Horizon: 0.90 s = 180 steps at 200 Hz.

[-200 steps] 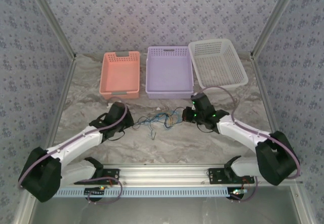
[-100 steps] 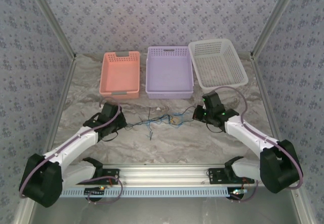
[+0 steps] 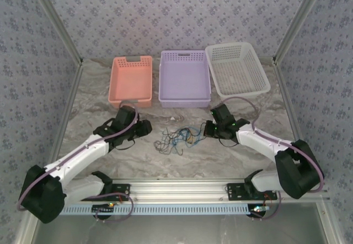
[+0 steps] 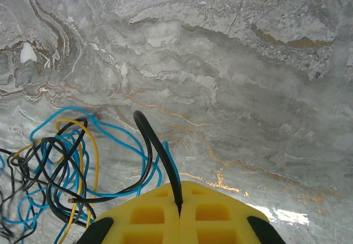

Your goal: Untangle the cables

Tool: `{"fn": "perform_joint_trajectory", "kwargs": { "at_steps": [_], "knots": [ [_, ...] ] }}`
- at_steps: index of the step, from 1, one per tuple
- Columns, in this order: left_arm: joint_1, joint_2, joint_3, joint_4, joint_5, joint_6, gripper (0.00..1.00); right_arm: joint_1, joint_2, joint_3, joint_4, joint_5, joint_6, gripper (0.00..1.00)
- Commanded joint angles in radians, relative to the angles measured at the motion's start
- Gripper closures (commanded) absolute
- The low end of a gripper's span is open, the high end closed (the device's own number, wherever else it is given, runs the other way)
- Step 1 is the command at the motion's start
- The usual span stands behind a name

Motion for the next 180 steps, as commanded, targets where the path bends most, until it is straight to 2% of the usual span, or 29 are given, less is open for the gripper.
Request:
{"fn": "perform_joint_trajectory", "kwargs": {
  "at_steps": [1,14,28,63,80,101,130,147,153,160,164,174,178,180],
  "knots": [
    [-0.079,-0.023,0.124,-0.104,-0.046,0.001,0.44,0.015,0.010,0.039,0.003,0.002,-0.023,1.00],
    [-0.138,0.016,0.190,-0.152,-0.085,-0.033,0.42,0.019,0.010,0.034,0.006,0.005,-0.055,1.00],
    [-0.208,0.095,0.235,-0.133,-0.098,-0.095,0.42,0.022,0.006,0.026,0.015,0.007,-0.055,1.00],
    [-0.345,0.418,0.383,-0.017,-0.123,-0.196,0.42,0.032,-0.007,0.010,0.028,0.004,-0.056,1.00],
    [-0.376,0.597,0.515,-0.047,-0.122,-0.178,0.43,0.033,-0.017,0.001,0.026,0.006,-0.058,1.00],
    [-0.419,0.762,0.642,-0.129,-0.197,-0.121,0.42,0.029,-0.032,-0.007,0.024,0.001,-0.062,1.00],
    [-0.421,0.877,0.661,-0.149,-0.285,-0.090,0.40,0.022,-0.053,-0.024,0.026,-0.008,-0.060,1.00],
    [-0.415,0.907,0.628,-0.095,-0.290,-0.107,0.41,0.023,-0.066,-0.034,0.031,-0.009,-0.057,1.00],
    [-0.414,0.913,0.614,-0.070,-0.290,-0.116,0.44,0.021,-0.072,-0.038,0.029,-0.004,-0.054,1.00],
    [-0.412,0.919,0.601,-0.053,-0.296,-0.125,0.54,0.021,-0.079,-0.043,0.027,0.001,-0.052,1.00],
    [-0.412,0.922,0.595,-0.051,-0.305,-0.133,0.63,0.019,-0.084,-0.046,0.025,0.006,-0.050,1.00],
    [-0.411,0.914,0.578,-0.065,-0.357,-0.158,0.92,0.010,-0.101,-0.058,0.020,0.016,-0.048,1.00],
    [-0.411,0.904,0.569,-0.074,-0.379,-0.169,1.00,0.006,-0.110,-0.061,0.016,0.020,-0.047,1.00],
    [-0.411,0.899,0.562,-0.077,-0.390,-0.175,1.00,0.002,-0.115,-0.064,0.015,0.021,-0.046,1.00]
  ]
}}
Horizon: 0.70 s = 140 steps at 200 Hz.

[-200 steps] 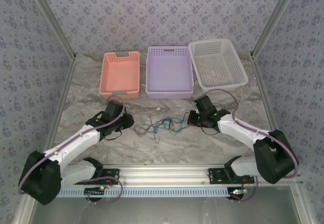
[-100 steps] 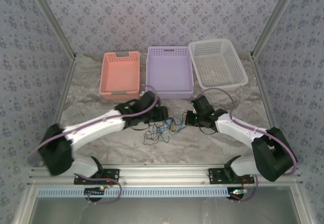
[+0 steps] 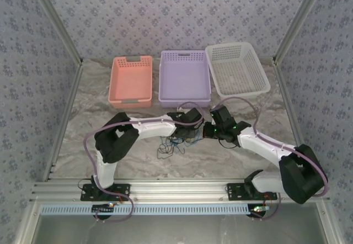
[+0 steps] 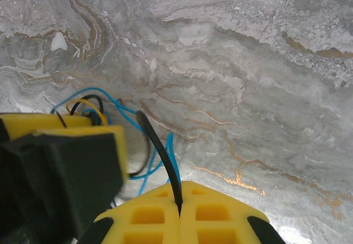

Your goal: Untangle the cables

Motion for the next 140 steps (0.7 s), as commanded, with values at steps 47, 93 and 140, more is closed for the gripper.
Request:
{"fn": "perform_joint_trajectory", "kwargs": {
  "at_steps": [47,93,140],
  "knots": [
    [0.070,-0.257,-0.262,-0.009,-0.209,-0.082,1.00,-0.147,-0.181,-0.090,-0.037,-0.028,0.009,1.00],
    [0.119,-0.376,-0.354,-0.016,-0.222,-0.097,1.00,-0.101,-0.064,-0.080,0.022,-0.054,0.056,1.00],
    [0.124,-0.388,-0.422,0.127,-0.086,-0.010,1.00,-0.092,0.044,-0.112,0.089,-0.086,0.092,0.83]
  ]
}}
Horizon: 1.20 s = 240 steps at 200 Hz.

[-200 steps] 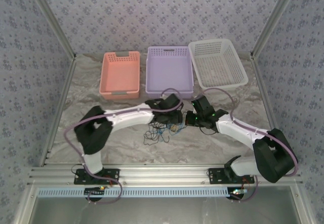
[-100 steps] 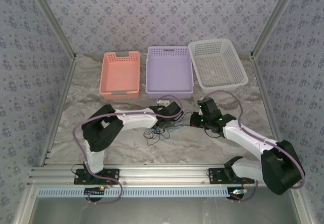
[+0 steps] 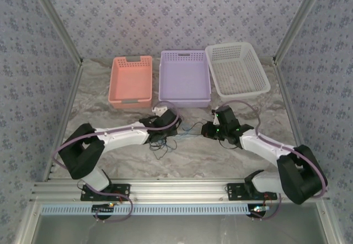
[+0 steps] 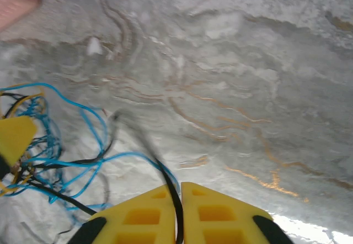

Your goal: Untangle the cables

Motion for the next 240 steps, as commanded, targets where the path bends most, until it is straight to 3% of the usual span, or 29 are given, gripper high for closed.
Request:
{"fn": "perform_joint_trajectory", "kwargs": {
  "at_steps": [1,32,66,98,128,145,188,214,240],
  "knots": [
    [0.036,-0.013,-0.045,-0.033,-0.002,0.082,1.00,-0.020,0.024,-0.036,-0.060,0.083,0.017,0.82],
    [0.002,0.040,-0.022,-0.002,0.039,0.123,1.00,0.009,-0.038,-0.011,-0.094,0.093,-0.019,0.64],
    [-0.002,0.054,-0.018,0.001,0.049,0.146,1.00,0.023,-0.052,0.029,-0.100,0.061,-0.122,0.57],
    [-0.002,0.048,-0.012,-0.009,0.045,0.158,1.00,0.030,0.077,0.118,-0.054,-0.037,-0.245,0.50],
    [-0.002,0.054,-0.006,-0.015,0.047,0.159,1.00,0.067,0.240,0.224,-0.022,-0.079,-0.286,0.50],
    [-0.002,0.058,-0.003,-0.017,0.047,0.158,1.00,0.083,0.304,0.261,-0.007,-0.061,-0.257,0.57],
    [0.000,0.044,-0.001,-0.047,0.024,0.159,1.00,0.083,0.383,0.259,0.007,0.018,-0.193,1.00],
    [0.021,0.019,-0.017,-0.102,-0.022,0.144,1.00,0.077,0.252,0.186,0.019,0.075,-0.176,1.00],
    [0.105,-0.031,-0.093,-0.102,-0.018,0.111,1.00,0.058,0.089,0.149,-0.062,0.124,-0.175,1.00]
  ]
}}
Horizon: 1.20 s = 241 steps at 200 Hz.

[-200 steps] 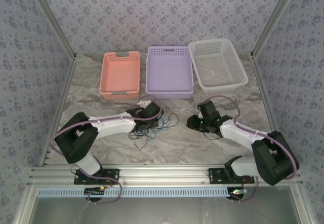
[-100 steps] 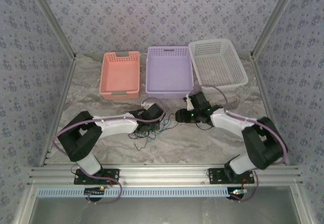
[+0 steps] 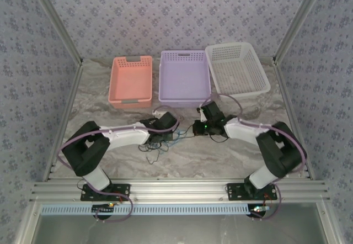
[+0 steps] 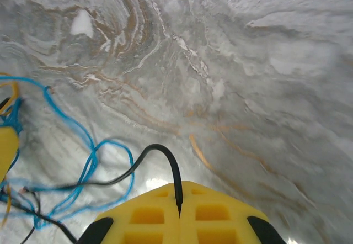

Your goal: Untangle the cables

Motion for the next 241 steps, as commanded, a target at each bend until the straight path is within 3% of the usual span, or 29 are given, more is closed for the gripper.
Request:
{"fn": "perform_joint_trajectory", "kwargs": {
  "at_steps": [1,35,61,116,142,166,191,241],
  "knots": [
    [0.075,-0.066,-0.060,-0.065,-0.040,-0.028,1.00,-0.024,-0.149,-0.024,-0.066,0.088,0.014,1.00],
    [0.181,-0.135,-0.135,-0.057,-0.032,-0.036,0.81,-0.080,-0.284,-0.036,-0.177,0.078,0.002,1.00],
    [0.226,-0.159,-0.156,-0.057,-0.020,-0.023,0.78,-0.104,-0.338,-0.035,-0.213,0.071,0.004,1.00],
    [0.243,-0.157,-0.161,-0.067,-0.023,-0.014,0.80,-0.127,-0.358,-0.010,-0.282,0.129,0.017,1.00],
    [0.250,-0.182,-0.163,-0.102,-0.050,-0.003,0.82,-0.207,-0.441,0.003,-0.352,0.160,0.014,1.00],
    [0.270,-0.192,-0.173,-0.109,-0.050,0.016,1.00,-0.293,-0.532,0.051,-0.413,0.150,0.004,1.00],
    [0.286,-0.196,-0.178,-0.116,-0.052,0.035,1.00,-0.351,-0.582,0.137,-0.468,0.129,0.000,1.00],
    [0.297,-0.184,-0.174,-0.109,-0.047,0.051,1.00,-0.367,-0.594,0.344,-0.506,0.114,0.009,1.00]
  ]
}}
